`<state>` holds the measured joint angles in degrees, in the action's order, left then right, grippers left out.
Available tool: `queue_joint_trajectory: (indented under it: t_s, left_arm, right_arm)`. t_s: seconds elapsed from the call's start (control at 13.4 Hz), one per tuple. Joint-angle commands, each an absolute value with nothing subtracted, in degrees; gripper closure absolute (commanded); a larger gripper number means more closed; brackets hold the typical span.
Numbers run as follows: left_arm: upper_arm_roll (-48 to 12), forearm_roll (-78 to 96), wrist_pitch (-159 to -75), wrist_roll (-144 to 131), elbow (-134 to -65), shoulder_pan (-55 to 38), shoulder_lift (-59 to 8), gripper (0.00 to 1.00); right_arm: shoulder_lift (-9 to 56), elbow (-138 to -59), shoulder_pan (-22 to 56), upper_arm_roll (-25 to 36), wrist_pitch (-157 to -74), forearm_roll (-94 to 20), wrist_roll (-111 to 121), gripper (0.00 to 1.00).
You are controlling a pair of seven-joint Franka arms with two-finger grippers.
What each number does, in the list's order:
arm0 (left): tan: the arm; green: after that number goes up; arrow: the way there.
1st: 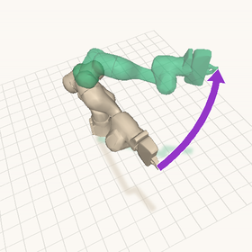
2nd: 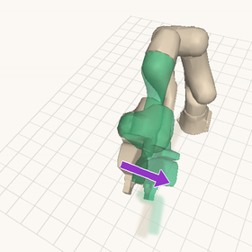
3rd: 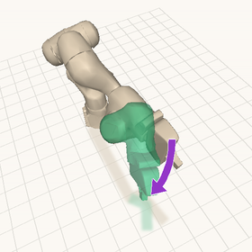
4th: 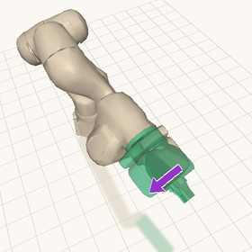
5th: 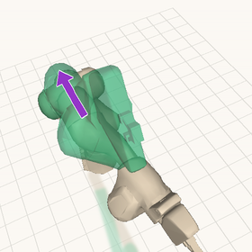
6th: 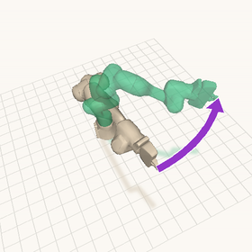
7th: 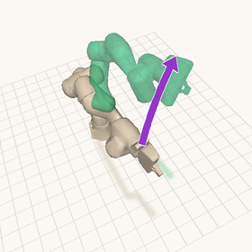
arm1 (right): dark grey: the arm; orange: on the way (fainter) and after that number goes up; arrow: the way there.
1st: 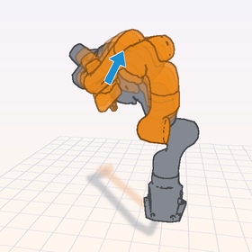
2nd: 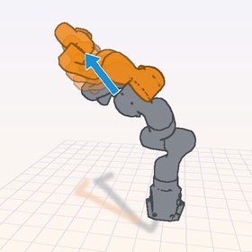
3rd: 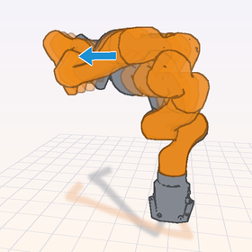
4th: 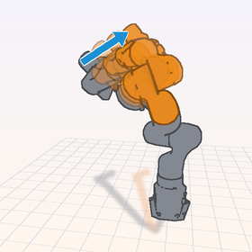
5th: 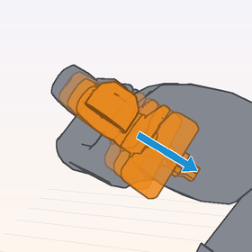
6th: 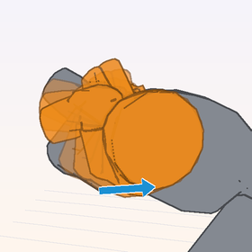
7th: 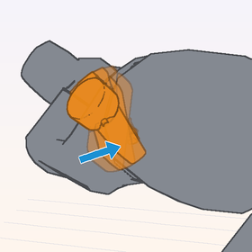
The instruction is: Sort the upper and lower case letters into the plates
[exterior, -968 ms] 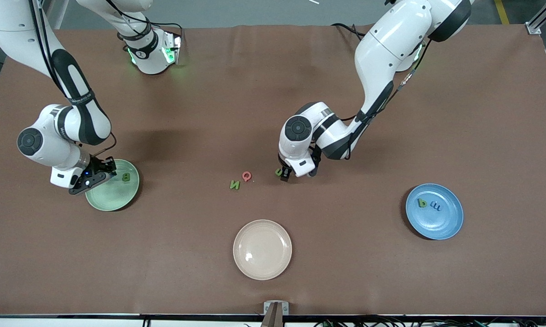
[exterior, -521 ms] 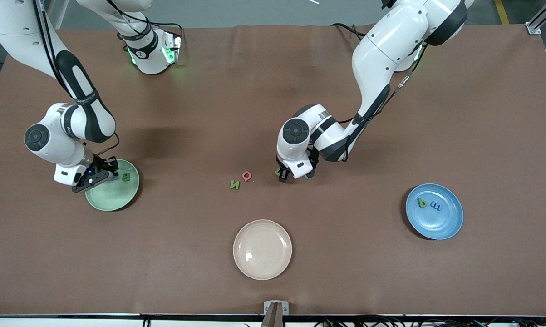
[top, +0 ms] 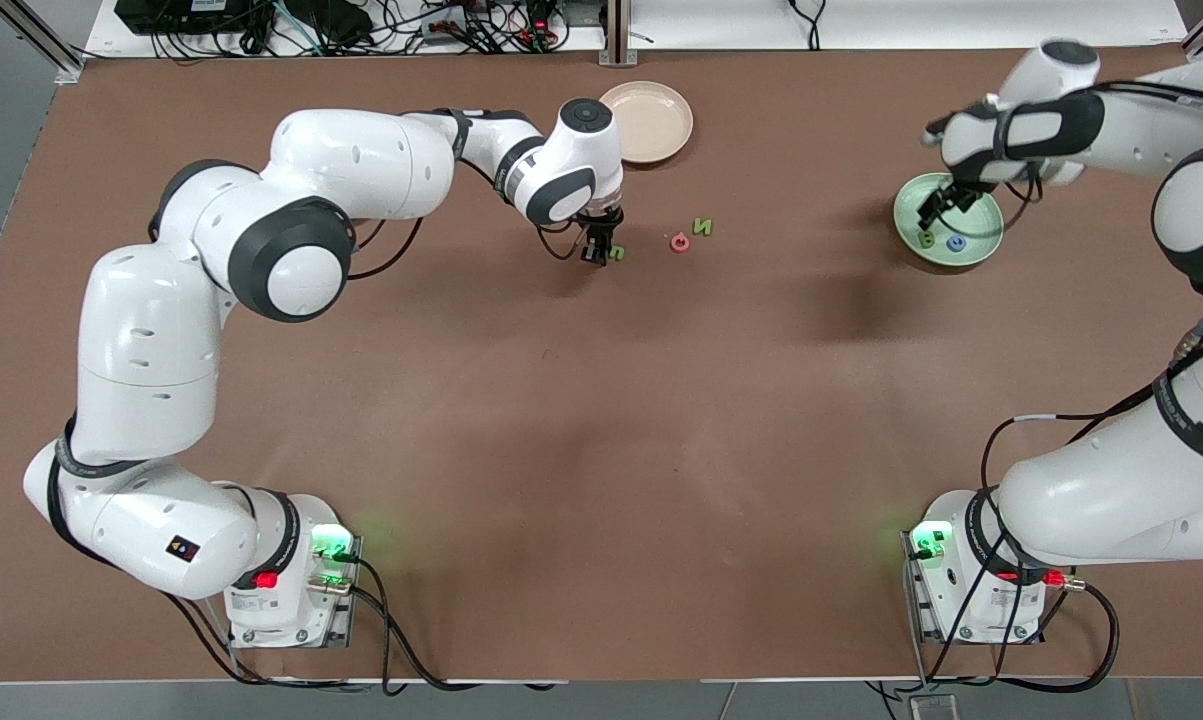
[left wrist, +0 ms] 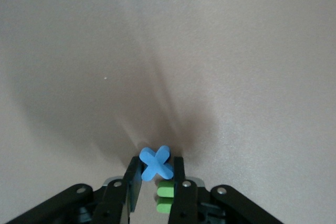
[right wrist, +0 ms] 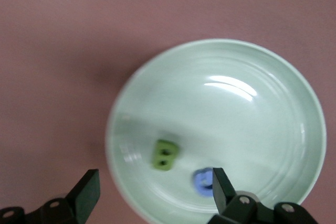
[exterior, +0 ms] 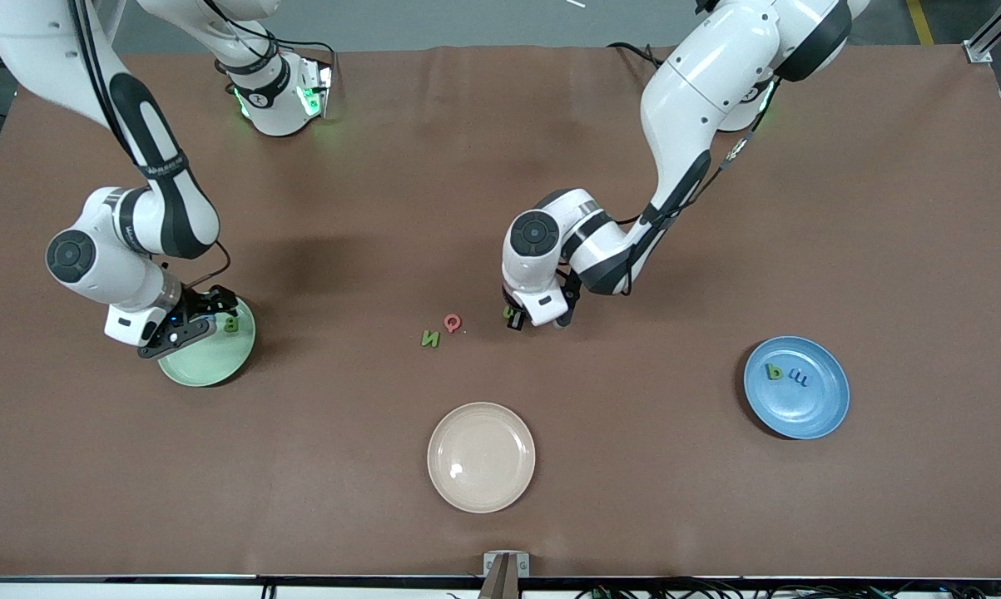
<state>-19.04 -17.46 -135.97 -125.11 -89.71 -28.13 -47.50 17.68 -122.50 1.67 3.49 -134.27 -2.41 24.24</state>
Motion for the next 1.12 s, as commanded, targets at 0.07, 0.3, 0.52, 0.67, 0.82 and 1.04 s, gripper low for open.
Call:
queue_joint_trajectory:
  t_s: [0.07,0.3,0.52,0.67,0.82,1.04]
  left_arm:
    - [-17.75,-20.13,-136.67,-124.37,-88.42,-28.39,-48.69,1.0]
    - [-16.8,-20.39,-134.83,-122.09,-86.14,-27.69,-47.73,1.0]
    - [-14.42,-20.39,-134.12,-118.23,-85.69,-26.64,-45.97,1.0]
    - [-14.06,-20.48,-131.24,-112.97,-85.69,-24.27,-44.48,1.0]
    - [-14.06,-21.17,-125.63,-105.33,-85.78,-20.32,-42.2,1.0]
    - [-14.06,-21.45,-119.99,-96.62,-86.48,-15.65,-40.35,1.0]
  right_arm:
    - [15.91,-112.96,11.58,3.34,-116.82,-2.2,-0.22,0.05]
    - [18.78,-108.66,20.45,3.34,-117.34,-3.34,-16.18,0.05]
    - [25.56,-102.32,27.4,3.43,-121.36,-7.2,-32.49,0.04]
    - [30.3,-99.51,31.01,3.43,-125.66,-7.65,-38.11,0.04]
    - [34.43,-98.18,33.3,3.43,-130.76,-7.56,-40.86,0.04]
    - [38.05,-97.03,34.19,3.43,-134.99,-7.65,-41.04,0.05]
